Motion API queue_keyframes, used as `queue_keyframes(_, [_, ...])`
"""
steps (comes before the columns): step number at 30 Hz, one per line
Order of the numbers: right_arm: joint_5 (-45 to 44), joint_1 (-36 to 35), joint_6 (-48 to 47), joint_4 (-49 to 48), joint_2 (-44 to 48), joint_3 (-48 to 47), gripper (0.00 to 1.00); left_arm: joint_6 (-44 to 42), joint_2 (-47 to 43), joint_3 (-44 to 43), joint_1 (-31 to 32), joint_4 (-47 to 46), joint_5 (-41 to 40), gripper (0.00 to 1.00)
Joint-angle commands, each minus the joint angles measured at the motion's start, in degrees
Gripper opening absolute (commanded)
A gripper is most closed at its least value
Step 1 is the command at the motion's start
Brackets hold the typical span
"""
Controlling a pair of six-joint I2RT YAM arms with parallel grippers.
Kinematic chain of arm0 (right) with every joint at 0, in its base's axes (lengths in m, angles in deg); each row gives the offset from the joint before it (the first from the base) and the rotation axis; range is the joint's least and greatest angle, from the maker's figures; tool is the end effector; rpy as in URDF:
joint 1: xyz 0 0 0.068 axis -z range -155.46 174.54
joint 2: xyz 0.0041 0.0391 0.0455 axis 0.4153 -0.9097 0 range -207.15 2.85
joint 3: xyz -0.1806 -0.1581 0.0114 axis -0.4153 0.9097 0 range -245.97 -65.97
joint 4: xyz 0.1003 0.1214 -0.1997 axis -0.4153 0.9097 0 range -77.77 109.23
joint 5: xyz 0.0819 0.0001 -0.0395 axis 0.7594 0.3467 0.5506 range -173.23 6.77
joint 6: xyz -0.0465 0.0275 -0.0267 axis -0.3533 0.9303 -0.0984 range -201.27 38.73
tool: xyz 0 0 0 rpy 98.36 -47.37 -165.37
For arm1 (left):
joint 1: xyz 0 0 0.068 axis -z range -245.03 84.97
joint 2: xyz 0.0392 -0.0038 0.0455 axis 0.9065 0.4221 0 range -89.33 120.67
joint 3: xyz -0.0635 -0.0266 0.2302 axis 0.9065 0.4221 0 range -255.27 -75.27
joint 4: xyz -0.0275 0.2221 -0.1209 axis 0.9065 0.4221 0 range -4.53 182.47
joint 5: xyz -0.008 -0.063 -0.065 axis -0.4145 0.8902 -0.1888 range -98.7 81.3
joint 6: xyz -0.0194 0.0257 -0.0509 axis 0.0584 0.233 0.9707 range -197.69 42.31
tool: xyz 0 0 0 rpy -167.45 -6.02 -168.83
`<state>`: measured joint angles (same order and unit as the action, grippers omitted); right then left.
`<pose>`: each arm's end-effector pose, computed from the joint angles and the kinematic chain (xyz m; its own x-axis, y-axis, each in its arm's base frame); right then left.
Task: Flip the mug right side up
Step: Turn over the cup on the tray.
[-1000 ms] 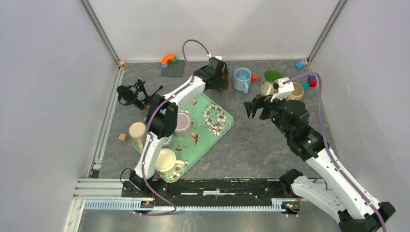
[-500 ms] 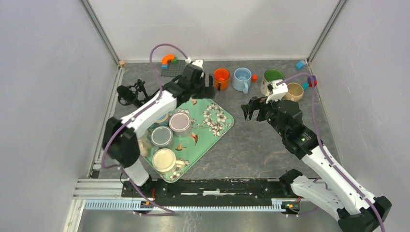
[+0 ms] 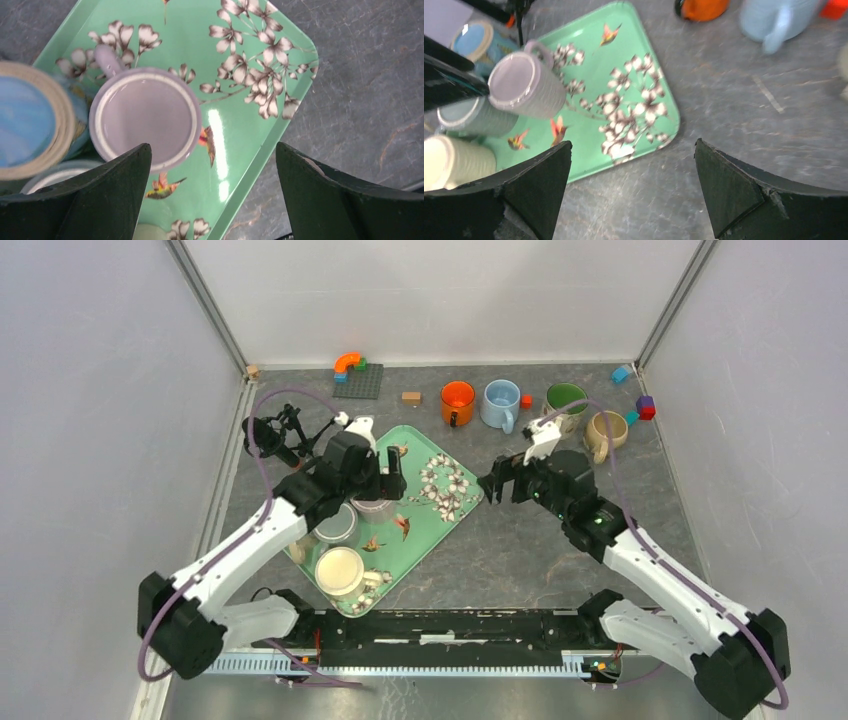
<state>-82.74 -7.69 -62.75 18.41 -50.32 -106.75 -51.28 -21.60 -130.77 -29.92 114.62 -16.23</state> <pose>0.2021 0.1277 0.2676 -0.4270 0.1062 -0.8980 -0.4265 0.8520 0.3036 0.2211 -0.1482 0.2568 -0.7021 -0.0455 -0.7107 0.1981 0.9461 -0.2563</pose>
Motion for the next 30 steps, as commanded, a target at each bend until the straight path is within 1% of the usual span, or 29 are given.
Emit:
queue_keyframes(1, [3.24, -6.05, -0.72, -5.10, -3.11, 2.94, 0.98, 3.90, -7.10, 3.16, 0.07, 2.65, -1.84, 1.00])
queue_keyframes(2, [1.55, -8.71, -1.17, -5.57, -3.61, 3.43, 0.98, 4.06, -8.28, 3.57, 0.05, 3.40, -2.14, 1.00])
queue_keyframes(5, [1.60, -14.53, -2.09, -9.05, -5.48, 5.09, 0.98, 4.76, -10.86, 3.70, 0.08, 5.08, -3.03, 1.00])
queue_keyframes(7, [2.00, -18.09, -4.82, -11.41, -6.75, 5.72, 0.97, 5.04, -12.44, 3.20, 0.05, 6.09, -3.80, 1.00])
queue_keyframes(10, [0.39, -24.45, -9.63, -13.45, -9.22, 5.39, 0.96, 5.63, -16.16, 2.70, -0.04, 6.71, -6.38, 1.00])
queue_keyframes(14, [-0.14, -31.82, -15.70, -15.16, -13.91, 2.94, 0.95, 6.19, -20.19, 0.71, -0.14, 6.94, -9.17, 1.00])
queue_keyframes(19, [-0.12, -38.91, -21.48, -14.70, -23.12, -3.47, 0.90, 5.82, -21.54, -3.62, -0.13, 8.53, -10.43, 1.00])
queue_keyframes(21, [-2.50, -41.10, -22.74, -14.17, -27.06, -6.73, 0.88, 5.45, -21.92, -4.75, -0.09, 9.02, -11.12, 1.00])
queue_keyframes(24, [-2.86, -43.21, -24.41, -14.03, -31.98, -10.71, 0.86, 4.93, -22.58, -5.87, -0.22, 9.62, -12.20, 1.00])
queue_keyframes(27, [-2.10, -44.34, -25.39, -13.91, -35.34, -13.88, 0.85, 4.81, -23.31, -6.86, -0.18, 10.27, -13.45, 1.00])
queue_keyframes(30, [-1.08, -44.96, -26.35, -12.94, -38.77, -16.85, 0.81, 4.79, -24.50, -7.96, -0.21, 10.60, -14.85, 1.00])
